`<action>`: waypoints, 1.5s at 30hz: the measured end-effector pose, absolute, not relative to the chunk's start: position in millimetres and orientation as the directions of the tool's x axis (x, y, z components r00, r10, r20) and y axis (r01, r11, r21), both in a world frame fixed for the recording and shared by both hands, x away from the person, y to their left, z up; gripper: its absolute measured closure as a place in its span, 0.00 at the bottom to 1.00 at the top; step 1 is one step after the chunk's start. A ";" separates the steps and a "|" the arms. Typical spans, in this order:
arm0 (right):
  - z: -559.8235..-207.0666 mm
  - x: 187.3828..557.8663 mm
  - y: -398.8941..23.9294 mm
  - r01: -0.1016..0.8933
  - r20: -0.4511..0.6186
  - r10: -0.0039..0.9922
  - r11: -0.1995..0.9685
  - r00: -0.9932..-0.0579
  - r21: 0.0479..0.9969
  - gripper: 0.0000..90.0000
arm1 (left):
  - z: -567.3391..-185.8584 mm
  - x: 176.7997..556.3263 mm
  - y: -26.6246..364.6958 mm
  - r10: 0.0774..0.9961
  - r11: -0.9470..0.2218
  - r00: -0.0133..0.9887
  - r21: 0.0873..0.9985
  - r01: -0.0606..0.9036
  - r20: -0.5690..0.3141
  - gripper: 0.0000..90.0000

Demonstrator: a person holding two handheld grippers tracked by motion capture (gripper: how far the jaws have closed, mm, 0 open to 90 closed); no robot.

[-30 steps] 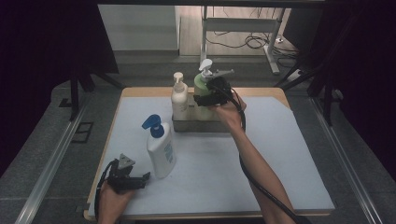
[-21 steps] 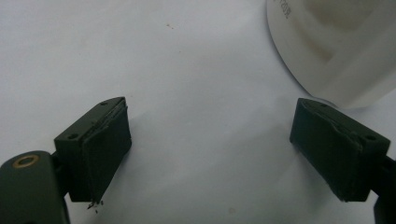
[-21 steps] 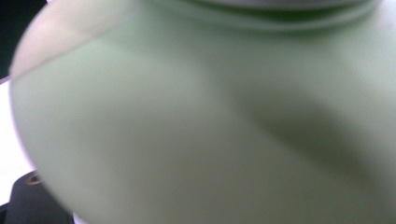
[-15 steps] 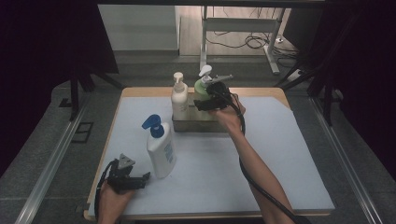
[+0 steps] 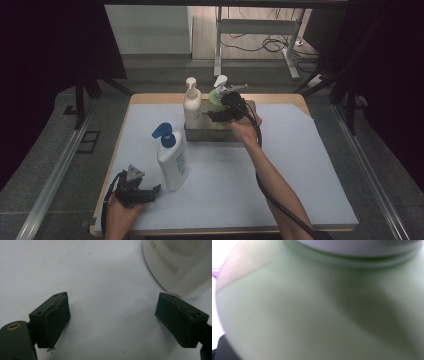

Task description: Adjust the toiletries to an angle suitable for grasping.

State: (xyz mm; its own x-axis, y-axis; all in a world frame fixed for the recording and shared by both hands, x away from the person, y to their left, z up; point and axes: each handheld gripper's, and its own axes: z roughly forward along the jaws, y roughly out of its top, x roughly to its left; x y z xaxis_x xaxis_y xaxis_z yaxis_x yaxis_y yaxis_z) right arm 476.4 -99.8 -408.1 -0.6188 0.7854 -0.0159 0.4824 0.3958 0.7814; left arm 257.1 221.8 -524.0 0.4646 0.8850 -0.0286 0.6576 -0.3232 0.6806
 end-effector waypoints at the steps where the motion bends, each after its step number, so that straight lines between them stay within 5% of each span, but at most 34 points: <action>1: -411.0 477.0 -100.0 0.483 -0.019 0.784 0.400 -0.620 0.779 0.14 | -524.0 257.2 221.8 0.885 -0.323 0.465 0.681 0.658 -0.029 0.14; 45: -423.1 464.8 -117.1 0.504 -0.008 0.767 0.430 -0.642 0.749 0.05 | -524.0 257.1 221.6 0.885 -0.323 0.464 0.681 0.657 -0.028 0.14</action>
